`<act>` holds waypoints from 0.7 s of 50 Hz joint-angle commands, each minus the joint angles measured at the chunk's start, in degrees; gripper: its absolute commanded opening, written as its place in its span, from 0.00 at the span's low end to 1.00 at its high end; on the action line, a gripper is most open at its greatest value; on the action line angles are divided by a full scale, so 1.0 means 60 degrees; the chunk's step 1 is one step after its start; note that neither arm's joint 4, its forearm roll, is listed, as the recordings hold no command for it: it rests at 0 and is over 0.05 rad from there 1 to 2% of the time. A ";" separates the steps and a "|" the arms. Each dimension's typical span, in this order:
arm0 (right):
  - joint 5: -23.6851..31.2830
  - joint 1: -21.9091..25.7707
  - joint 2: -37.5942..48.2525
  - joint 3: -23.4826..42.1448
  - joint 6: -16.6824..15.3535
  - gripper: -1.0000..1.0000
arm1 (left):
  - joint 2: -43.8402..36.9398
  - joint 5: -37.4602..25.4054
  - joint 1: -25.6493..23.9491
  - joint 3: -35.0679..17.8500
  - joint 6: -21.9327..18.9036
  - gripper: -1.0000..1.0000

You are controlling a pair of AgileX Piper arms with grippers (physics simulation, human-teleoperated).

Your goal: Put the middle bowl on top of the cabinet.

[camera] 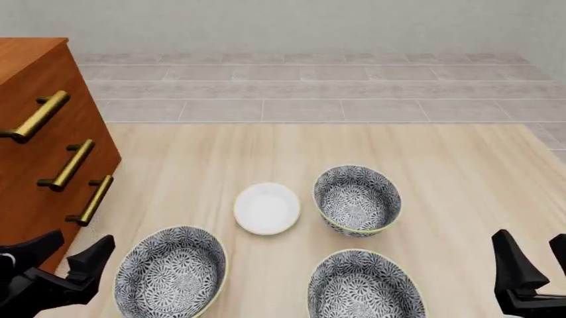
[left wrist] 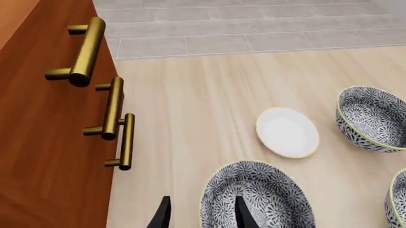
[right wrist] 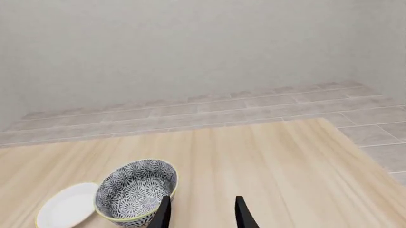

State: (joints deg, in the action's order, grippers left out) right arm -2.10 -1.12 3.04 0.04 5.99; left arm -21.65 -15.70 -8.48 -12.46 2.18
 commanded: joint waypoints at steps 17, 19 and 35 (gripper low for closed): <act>0.0037 -0.0043 -0.0039 0.0004 0.0057 1.00 | -0.0409 0.0376 0.0075 0.0827 0.0498 1.00; 0.0078 -0.0042 -0.0085 0.0000 0.0057 1.00 | -0.0455 0.0439 0.0088 0.0873 0.0514 1.00; 0.0064 -0.0069 -0.0076 -0.0001 0.0110 1.00 | -0.1252 0.1293 0.0139 0.1290 0.0723 1.00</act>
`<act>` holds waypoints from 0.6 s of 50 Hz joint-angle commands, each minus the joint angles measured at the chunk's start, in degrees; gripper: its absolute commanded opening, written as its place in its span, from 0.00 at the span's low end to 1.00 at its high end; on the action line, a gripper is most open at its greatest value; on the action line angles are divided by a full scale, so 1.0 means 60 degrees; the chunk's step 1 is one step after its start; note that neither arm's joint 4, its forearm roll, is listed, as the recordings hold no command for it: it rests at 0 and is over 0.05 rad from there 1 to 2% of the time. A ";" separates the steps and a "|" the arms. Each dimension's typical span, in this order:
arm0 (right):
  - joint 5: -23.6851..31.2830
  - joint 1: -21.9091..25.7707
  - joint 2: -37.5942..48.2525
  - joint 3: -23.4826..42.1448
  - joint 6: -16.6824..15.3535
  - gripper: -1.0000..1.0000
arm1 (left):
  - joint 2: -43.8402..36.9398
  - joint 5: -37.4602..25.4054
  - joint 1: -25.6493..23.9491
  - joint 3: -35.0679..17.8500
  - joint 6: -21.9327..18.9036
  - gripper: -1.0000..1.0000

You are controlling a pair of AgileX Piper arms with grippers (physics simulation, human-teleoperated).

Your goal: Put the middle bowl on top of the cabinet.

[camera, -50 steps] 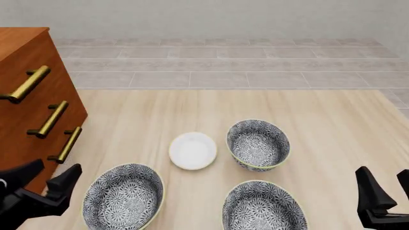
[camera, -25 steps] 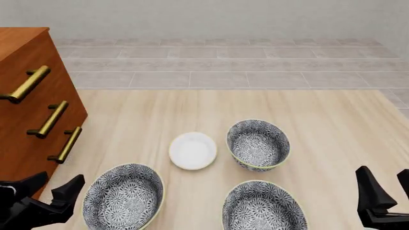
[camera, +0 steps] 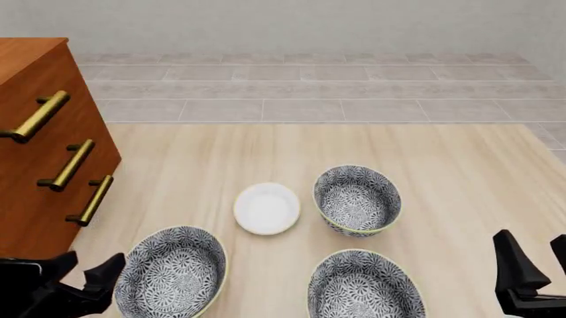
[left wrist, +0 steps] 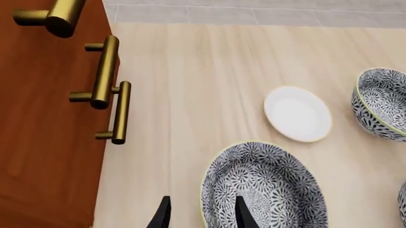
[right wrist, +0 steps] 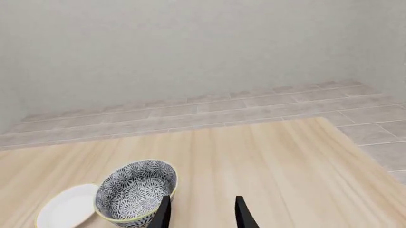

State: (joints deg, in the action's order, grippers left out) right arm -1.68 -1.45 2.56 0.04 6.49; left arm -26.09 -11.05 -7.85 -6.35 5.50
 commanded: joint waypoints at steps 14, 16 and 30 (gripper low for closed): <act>-0.0020 0.0010 0.0042 -0.0002 0.0000 1.00 | -0.1545 0.1460 0.0054 0.0630 0.0538 1.00; -0.0018 0.0008 0.0043 -0.0003 -0.0001 1.00 | -0.1684 0.1610 0.0070 0.0680 0.0565 1.00; -0.0101 0.0029 0.0150 -0.0003 -0.0006 1.00 | -0.3079 0.3145 0.0041 0.1057 0.0733 1.00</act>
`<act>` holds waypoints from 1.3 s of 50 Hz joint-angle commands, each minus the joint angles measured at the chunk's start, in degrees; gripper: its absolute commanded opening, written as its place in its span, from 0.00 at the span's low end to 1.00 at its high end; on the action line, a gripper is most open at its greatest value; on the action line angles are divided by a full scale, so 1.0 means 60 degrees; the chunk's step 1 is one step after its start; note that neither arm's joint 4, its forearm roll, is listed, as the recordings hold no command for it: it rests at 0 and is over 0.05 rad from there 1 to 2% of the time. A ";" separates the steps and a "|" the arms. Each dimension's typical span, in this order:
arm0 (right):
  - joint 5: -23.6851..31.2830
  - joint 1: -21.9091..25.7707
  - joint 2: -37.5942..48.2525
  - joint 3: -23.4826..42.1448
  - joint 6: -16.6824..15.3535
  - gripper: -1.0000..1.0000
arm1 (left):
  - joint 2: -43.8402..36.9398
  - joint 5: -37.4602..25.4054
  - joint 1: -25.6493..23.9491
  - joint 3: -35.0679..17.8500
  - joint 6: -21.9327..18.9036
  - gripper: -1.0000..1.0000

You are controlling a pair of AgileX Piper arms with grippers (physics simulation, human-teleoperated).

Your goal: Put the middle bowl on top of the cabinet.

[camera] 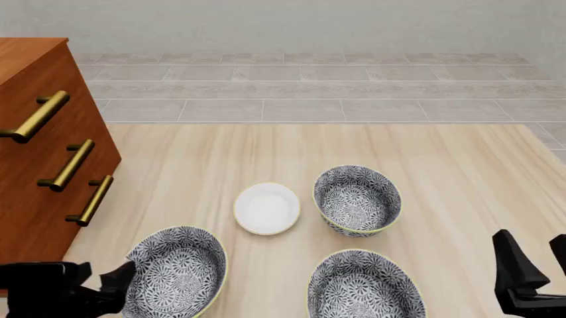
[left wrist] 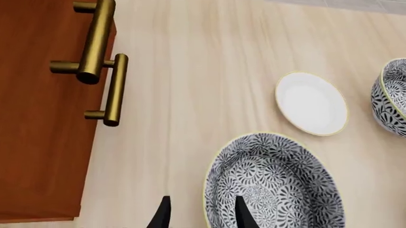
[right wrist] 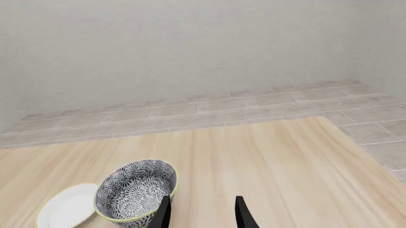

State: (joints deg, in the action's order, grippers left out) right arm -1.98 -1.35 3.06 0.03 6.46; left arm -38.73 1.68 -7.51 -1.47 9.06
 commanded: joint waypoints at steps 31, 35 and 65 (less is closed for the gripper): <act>-0.0050 -0.0057 0.0055 -0.0001 0.0092 1.00 | -0.0684 0.0492 -0.0247 0.0215 0.0363 1.00; -0.0101 -0.0063 0.0109 0.0001 0.0109 1.00 | -0.0690 0.0464 -0.0253 0.0216 0.0384 1.00; -0.0087 -0.0108 0.0099 -0.0002 0.0171 1.00 | -0.1449 0.1051 -0.0353 0.0243 0.0521 1.00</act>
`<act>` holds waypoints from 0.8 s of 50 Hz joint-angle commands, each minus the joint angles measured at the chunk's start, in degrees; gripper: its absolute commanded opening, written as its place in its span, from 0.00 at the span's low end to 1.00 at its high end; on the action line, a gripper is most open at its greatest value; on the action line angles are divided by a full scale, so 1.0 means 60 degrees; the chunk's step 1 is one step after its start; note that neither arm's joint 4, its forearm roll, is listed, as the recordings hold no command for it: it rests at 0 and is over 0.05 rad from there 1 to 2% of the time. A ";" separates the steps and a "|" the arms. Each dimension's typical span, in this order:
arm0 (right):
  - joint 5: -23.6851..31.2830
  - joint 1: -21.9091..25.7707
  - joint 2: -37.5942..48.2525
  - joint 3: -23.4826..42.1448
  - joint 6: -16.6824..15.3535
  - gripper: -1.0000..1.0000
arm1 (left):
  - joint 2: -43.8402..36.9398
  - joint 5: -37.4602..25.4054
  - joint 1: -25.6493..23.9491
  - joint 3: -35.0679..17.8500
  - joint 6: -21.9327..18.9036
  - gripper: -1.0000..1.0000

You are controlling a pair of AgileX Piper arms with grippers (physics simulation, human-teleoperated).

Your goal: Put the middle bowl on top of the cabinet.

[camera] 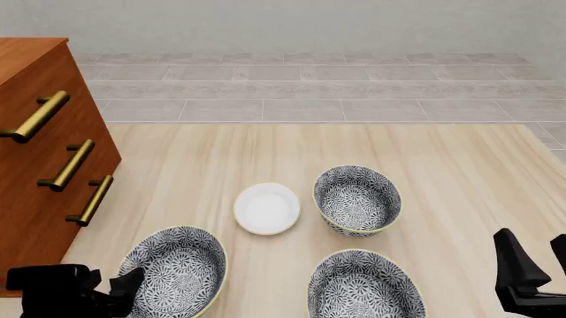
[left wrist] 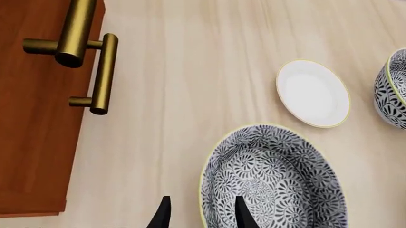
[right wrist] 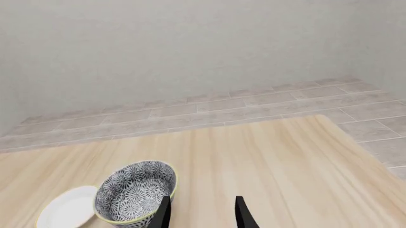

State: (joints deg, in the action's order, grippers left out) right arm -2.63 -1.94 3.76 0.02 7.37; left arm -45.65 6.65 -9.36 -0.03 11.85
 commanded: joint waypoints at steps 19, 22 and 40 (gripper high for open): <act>-0.0043 -0.0026 0.0050 0.0001 0.0045 1.00 | -0.0801 0.0628 -0.0089 0.0002 0.0124 1.00; -0.0075 -0.0019 0.0088 0.0001 0.0046 1.00 | -0.0877 0.0681 -0.0099 0.0002 0.0131 1.00; -0.0157 0.0034 0.0201 0.0001 0.0021 1.00 | -0.1137 0.0921 -0.0226 0.0003 0.0281 1.00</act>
State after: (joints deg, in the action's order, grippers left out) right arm -3.20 -1.92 4.48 0.02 7.58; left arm -51.54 11.26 -10.27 -0.02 12.96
